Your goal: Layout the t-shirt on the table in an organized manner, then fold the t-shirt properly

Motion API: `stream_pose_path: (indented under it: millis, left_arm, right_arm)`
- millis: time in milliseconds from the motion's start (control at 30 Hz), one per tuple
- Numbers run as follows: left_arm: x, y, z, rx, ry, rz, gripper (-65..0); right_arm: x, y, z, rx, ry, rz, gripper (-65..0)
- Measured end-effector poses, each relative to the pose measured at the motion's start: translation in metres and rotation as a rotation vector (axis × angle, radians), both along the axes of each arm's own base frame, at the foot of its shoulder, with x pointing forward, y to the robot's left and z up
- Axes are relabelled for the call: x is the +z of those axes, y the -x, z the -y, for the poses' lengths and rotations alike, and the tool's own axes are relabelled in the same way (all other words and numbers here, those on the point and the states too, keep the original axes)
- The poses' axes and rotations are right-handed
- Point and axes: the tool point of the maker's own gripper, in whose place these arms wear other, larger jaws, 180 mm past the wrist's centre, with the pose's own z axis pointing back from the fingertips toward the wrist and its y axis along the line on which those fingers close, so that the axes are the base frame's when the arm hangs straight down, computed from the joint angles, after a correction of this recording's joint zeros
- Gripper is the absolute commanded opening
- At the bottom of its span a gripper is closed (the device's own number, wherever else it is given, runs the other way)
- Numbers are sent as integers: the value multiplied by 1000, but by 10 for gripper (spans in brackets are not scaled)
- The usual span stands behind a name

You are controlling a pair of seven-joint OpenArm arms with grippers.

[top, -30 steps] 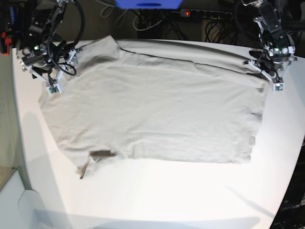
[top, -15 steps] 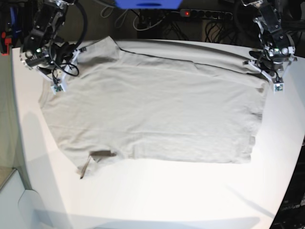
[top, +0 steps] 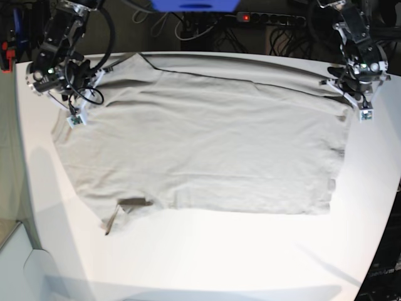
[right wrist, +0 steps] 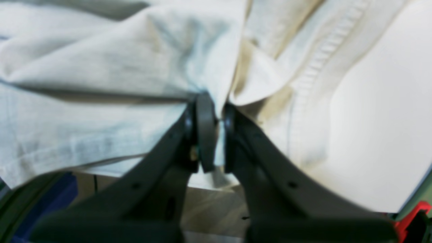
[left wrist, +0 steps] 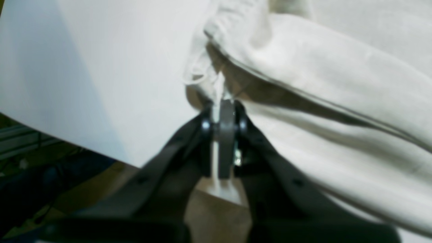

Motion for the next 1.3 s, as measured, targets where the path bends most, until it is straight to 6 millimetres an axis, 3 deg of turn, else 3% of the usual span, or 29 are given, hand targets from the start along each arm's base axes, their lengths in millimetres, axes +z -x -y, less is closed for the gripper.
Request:
stream_pose_path:
  millis: [133, 367, 500, 667, 1133, 1300]
  left_arm:
    - [0, 0, 0, 0, 0, -1, -645]
    - [0, 0, 0, 0, 0, -1, -645]
    - [0, 0, 0, -1, -1, 1, -645]
    - [0, 0, 0, -1, -1, 1, -645]
    - [0, 0, 0, -1, 0, 1, -645]
    - [0, 0, 0, -1, -1, 1, -645]
  right_arm:
    - [0, 0, 0, 0, 0, 0, -621]
    - [0, 2, 4, -4, 12, -5, -381]
    - [7, 4, 9, -4, 38, 0, -306]
    - [25, 1, 12, 2, 76, 49, -299]
    - [23, 4, 11, -1, 78, 21, -303]
    - [22, -1, -3, 44, 63, 25, -315]
